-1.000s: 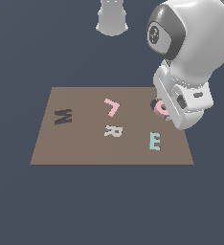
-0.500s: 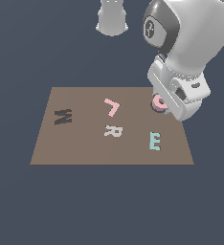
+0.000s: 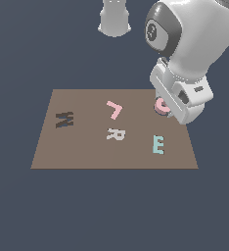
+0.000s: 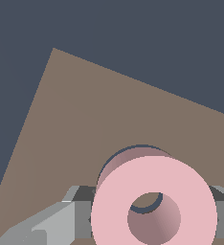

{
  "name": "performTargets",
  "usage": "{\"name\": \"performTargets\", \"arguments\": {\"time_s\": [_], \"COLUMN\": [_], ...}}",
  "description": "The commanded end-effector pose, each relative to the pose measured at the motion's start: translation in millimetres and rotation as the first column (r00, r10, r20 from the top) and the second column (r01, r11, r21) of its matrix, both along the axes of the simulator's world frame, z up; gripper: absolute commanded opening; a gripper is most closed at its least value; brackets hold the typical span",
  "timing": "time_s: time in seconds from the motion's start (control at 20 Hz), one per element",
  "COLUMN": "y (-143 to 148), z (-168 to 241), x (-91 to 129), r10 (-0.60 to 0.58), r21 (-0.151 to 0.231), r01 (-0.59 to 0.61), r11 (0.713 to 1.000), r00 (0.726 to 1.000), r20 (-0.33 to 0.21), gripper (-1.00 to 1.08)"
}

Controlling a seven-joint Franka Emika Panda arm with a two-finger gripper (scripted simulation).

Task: Insert a designated object into the corresponding slot on a board.

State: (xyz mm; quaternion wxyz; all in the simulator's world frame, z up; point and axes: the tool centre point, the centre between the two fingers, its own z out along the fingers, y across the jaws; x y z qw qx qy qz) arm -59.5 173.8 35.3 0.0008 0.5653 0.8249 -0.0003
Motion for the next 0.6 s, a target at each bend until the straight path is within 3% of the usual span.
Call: {"name": "performTargets", "arguments": {"time_s": [0.0, 0.05, 0.1, 0.55], "y": [-0.1, -0.1, -0.1, -0.1], "z": [-4.2, -4.6, -4.6, -4.6], "x": [0.1, 0.1, 0.1, 0.1], "r10": [0.000, 0.000, 0.000, 0.000], "r21": [0.000, 0.000, 0.000, 0.000], "r01": [0.000, 0.000, 0.000, 0.000], "r11": [1.000, 1.000, 1.000, 1.000], "r00": [1.000, 1.000, 1.000, 1.000], "r20": [0.000, 0.000, 0.000, 0.000], "gripper": [-1.00, -1.00, 1.00, 1.00]}}
